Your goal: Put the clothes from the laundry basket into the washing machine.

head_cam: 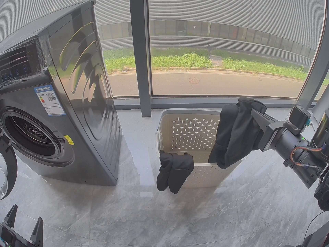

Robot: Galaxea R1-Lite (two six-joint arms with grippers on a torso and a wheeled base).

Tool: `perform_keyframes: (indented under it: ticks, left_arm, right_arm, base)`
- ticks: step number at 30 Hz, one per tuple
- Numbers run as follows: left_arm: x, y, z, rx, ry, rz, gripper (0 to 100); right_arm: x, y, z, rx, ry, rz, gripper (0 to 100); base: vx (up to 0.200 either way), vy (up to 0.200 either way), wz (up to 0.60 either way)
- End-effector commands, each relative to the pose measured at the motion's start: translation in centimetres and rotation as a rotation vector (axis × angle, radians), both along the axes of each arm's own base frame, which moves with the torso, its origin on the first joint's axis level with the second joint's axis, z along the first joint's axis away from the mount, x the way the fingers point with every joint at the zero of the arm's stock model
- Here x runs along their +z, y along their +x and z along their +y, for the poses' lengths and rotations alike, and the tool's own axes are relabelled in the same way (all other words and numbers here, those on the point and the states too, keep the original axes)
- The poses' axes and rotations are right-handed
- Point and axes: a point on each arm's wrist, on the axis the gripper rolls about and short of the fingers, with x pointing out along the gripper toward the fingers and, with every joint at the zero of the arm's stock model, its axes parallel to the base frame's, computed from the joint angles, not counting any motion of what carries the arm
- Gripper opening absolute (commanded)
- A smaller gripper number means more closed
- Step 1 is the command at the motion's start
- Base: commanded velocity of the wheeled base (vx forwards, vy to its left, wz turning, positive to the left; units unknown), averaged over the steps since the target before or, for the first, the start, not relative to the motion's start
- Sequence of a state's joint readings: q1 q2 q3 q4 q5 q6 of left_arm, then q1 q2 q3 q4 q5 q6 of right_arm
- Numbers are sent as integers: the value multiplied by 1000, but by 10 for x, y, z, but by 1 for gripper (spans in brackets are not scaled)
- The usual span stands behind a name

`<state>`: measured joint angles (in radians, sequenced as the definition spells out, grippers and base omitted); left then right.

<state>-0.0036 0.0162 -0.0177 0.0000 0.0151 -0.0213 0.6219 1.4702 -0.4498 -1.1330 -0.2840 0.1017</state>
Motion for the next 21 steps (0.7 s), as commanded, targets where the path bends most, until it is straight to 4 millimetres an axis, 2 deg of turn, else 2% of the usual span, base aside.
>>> perform_keyframes:
  ticks: [1,12,18,21]
  left_arm:
    - [-4,0,0,1,0,-2,100]
    - [-4,0,0,1,1,-2,100]
    - [-4,0,0,-2,3,-2,100]
    - [-4,0,0,-2,1,-2,100]
  right_arm:
    - [2,0,0,3,7,-8,0]
    - [2,-2,2,17,13,-9,0]
    - [3,-2,2,19,16,-11,0]
    - [2,-2,2,19,15,-10,0]
  base:
    - [0,200,0]
    - [0,200,0]
    - [0,0,0]
    - [-200,0,0]
